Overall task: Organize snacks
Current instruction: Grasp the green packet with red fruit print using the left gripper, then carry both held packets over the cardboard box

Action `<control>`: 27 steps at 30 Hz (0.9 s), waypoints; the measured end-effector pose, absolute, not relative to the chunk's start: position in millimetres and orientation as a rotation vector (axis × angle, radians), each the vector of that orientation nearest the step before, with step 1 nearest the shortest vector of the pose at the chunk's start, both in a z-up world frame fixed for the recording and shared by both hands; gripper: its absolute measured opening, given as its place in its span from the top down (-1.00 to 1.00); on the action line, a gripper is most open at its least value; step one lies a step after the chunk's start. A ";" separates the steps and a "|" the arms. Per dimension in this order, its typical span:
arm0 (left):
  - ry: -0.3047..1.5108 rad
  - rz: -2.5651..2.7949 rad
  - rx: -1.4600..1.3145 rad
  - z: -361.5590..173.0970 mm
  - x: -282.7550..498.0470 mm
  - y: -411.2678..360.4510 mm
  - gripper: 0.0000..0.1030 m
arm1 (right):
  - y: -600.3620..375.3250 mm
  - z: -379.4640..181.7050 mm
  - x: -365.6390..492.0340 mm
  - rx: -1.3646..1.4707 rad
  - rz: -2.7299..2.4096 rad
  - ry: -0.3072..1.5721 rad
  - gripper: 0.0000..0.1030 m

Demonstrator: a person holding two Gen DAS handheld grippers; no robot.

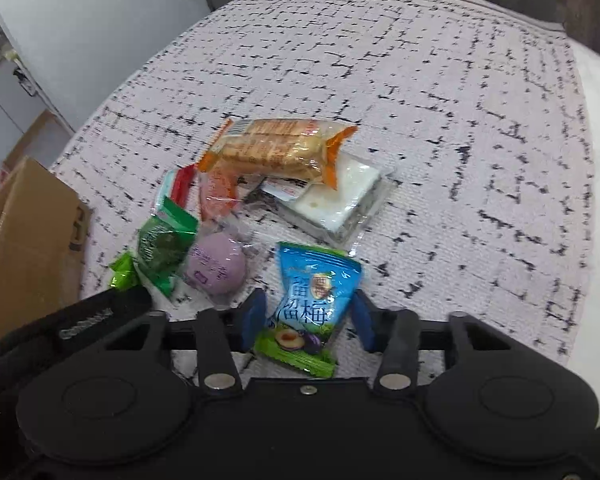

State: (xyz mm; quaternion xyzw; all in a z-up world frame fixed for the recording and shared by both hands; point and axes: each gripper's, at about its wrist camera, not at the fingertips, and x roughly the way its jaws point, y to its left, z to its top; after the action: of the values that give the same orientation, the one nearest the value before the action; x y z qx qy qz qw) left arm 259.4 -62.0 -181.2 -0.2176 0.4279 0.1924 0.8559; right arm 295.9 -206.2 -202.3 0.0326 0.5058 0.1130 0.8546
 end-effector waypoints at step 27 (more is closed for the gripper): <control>0.729 0.228 -0.533 -89.3 208.7 -40.8 0.50 | -179.2 -105.8 251.9 0.122 0.330 0.930 0.51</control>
State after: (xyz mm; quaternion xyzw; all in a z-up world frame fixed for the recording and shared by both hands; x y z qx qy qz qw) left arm 208.7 -40.8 -89.3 -0.2568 0.3516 0.1097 0.8935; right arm 251.9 -179.2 -105.8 0.0583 0.4462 0.1585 0.8788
